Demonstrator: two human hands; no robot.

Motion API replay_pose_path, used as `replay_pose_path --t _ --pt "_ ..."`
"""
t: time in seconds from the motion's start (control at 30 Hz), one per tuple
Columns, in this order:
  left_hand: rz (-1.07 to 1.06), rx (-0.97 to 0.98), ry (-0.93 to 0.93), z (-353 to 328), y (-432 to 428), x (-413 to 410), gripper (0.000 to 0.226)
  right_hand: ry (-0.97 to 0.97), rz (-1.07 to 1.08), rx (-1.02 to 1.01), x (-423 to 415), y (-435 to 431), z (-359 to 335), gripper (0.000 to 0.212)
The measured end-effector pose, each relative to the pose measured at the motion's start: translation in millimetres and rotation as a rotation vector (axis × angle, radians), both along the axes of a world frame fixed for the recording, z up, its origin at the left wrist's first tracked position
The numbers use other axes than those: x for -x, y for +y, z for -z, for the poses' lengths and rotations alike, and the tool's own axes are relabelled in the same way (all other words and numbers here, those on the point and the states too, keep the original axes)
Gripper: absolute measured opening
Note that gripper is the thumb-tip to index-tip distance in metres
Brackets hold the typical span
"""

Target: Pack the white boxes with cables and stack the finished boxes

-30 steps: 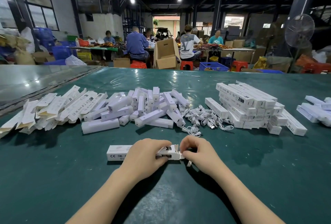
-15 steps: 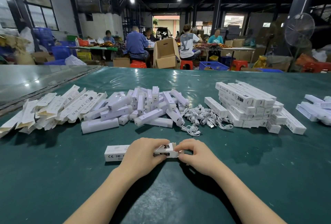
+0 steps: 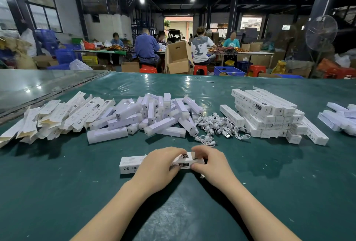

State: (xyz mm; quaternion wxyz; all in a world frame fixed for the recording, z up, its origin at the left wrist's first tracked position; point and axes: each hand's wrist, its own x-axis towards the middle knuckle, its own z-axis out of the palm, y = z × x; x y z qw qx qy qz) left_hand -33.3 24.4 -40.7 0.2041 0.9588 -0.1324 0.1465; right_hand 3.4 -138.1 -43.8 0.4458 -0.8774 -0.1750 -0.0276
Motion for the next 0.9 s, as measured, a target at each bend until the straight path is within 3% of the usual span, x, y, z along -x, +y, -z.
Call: replay_pose_path --t 0.1,0.17,0.23,0.53,0.67,0.9 --pt "-0.173 -0.103 -0.045 -4 8 0 0.041 -0.001 -0.012 0.009 -1 0 0 0.026" --pt "-0.430 -0.236 0.095 -4 17 1 0.060 -0.007 -0.020 0.006 -1 1 1 0.024" --pt "-0.547 -0.225 0.250 -2 22 2 0.074 -0.018 -0.024 0.020 0 3 1 0.023" --pt "-0.478 -0.221 0.212 5 25 -1 0.061 -0.058 -0.013 0.080 -5 -2 2 0.010" --pt "-0.457 -0.112 0.146 6 21 0 0.055 -0.127 0.041 0.159 -4 0 4 0.014" --pt "-0.477 -0.035 0.120 6 14 -2 0.050 -0.145 0.191 0.044 -5 -5 4 0.018"
